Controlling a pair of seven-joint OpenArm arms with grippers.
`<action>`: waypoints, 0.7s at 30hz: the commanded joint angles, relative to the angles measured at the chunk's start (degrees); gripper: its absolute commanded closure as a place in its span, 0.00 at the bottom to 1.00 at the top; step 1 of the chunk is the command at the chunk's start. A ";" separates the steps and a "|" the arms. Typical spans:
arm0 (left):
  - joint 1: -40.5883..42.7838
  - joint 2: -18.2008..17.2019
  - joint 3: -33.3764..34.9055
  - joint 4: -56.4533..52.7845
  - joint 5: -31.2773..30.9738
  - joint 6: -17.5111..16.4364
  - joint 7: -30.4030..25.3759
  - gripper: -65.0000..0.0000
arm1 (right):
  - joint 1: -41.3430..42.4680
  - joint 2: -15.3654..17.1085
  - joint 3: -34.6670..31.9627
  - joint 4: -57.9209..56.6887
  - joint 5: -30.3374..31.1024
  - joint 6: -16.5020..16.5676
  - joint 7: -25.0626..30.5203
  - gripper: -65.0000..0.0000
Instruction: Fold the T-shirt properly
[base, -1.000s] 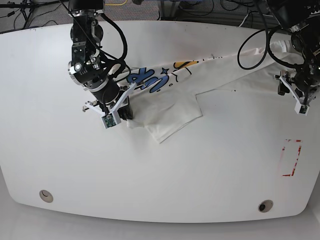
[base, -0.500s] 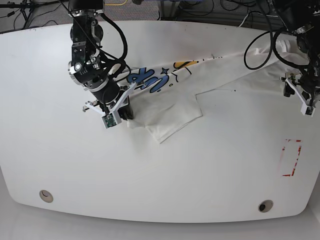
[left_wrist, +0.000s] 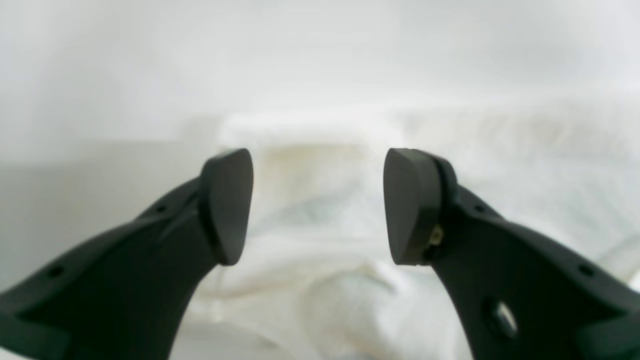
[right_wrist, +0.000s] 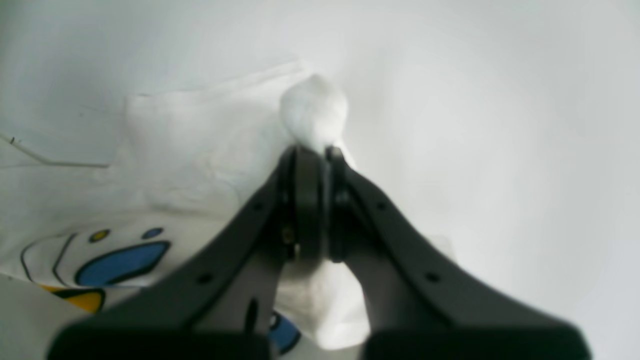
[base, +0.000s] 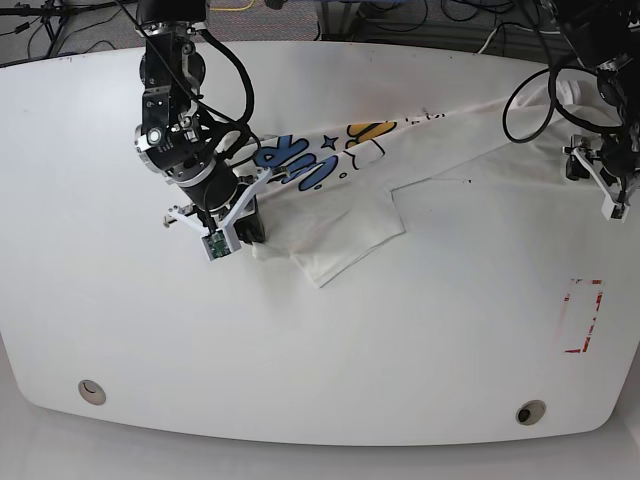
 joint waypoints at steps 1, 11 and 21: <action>-2.53 0.33 0.12 -1.34 -0.33 -0.06 -0.95 0.44 | 0.56 0.27 0.11 1.01 0.71 0.16 1.41 0.98; -5.27 2.14 0.40 -5.99 -0.26 -0.06 -2.40 0.45 | 0.57 0.28 0.30 1.18 0.72 -0.10 1.63 0.99; -4.69 1.04 0.17 -6.07 -0.09 -0.06 -3.73 0.44 | 0.42 0.36 0.27 1.27 0.49 -0.23 1.33 0.99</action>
